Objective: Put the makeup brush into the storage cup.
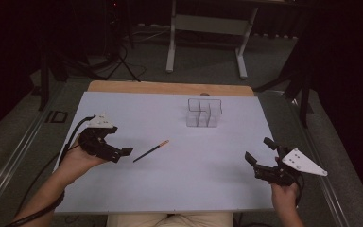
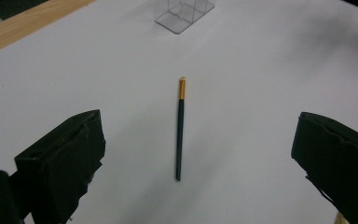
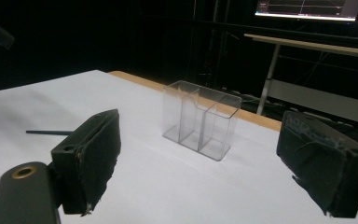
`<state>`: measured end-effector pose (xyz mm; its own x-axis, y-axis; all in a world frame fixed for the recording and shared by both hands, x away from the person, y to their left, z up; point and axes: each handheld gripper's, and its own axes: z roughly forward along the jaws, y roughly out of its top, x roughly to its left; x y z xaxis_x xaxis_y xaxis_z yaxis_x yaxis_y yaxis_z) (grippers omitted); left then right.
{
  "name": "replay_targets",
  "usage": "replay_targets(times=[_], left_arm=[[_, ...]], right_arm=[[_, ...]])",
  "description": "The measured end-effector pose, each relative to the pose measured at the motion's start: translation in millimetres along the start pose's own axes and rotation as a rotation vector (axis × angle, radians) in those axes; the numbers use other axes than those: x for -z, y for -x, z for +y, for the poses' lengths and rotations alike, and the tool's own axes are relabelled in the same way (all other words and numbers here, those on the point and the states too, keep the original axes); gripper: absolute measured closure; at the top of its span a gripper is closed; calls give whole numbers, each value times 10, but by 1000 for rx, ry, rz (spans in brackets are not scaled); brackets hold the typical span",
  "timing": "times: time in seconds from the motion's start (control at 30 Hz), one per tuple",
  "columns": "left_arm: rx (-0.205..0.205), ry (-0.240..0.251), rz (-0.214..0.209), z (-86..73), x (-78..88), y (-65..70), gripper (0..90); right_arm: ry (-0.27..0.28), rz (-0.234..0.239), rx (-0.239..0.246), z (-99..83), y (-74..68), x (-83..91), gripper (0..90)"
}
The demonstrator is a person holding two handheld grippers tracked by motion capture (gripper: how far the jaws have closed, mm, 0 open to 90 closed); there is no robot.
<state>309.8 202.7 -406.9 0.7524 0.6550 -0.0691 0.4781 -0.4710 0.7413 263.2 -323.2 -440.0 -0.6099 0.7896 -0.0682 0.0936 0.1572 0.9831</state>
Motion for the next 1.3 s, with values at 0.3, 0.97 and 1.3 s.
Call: replay_targets(times=[0.3,0.97,1.3], left_arm=[[-39,-75,-27,109,-164,37,33],[-92,-254,-40,359,-533,74,44],[-127,-324,-57,473,-700,81,76]], right_arm=[[3,-4,4,4,-1,20,136],[3,3,5,5,-7,23,136],[-1,3,5,-1,-4,26,136]])
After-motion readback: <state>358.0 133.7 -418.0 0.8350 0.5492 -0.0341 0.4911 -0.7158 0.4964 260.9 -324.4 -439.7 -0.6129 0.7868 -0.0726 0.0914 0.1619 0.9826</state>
